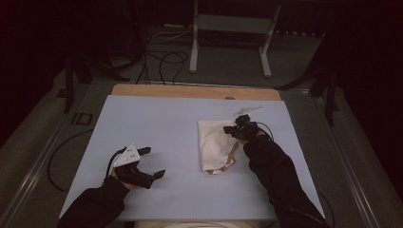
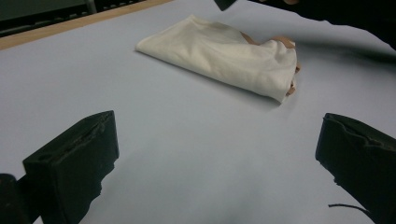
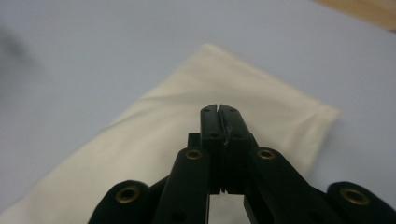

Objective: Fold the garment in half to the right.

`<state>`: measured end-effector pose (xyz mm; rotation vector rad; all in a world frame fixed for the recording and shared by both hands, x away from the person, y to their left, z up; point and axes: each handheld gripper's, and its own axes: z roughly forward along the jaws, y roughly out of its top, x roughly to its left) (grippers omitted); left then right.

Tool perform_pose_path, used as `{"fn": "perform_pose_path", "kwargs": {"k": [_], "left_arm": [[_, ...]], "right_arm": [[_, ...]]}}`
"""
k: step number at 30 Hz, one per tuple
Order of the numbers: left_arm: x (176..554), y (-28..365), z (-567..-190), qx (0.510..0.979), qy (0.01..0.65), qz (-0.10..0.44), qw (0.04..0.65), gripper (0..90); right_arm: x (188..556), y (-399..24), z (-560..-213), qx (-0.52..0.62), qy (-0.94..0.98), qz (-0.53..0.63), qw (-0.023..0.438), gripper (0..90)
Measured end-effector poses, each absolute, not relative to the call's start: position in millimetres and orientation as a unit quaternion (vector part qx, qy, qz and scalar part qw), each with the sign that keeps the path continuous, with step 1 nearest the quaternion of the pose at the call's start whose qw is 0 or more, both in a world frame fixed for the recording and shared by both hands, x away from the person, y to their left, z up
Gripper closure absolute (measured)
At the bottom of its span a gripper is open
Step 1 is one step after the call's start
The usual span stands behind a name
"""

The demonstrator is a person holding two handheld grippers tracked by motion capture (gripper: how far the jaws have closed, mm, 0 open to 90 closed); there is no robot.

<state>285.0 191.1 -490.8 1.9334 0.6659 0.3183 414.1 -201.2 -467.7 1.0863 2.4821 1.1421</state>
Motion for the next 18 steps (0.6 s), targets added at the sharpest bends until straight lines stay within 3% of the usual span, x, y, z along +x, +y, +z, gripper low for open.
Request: {"fn": "perform_pose_path", "kwargs": {"k": [11,18], "left_arm": [[285,191,-490,0.802,0.277,0.134,0.512,0.3],[286,192,-490,0.803,0.278,0.134,0.509,0.3]], "right_arm": [[351,-200,-478,0.342,0.852,0.389,0.078,89.6],[341,-211,-497,0.356,0.854,0.373,0.072,89.6]]}}
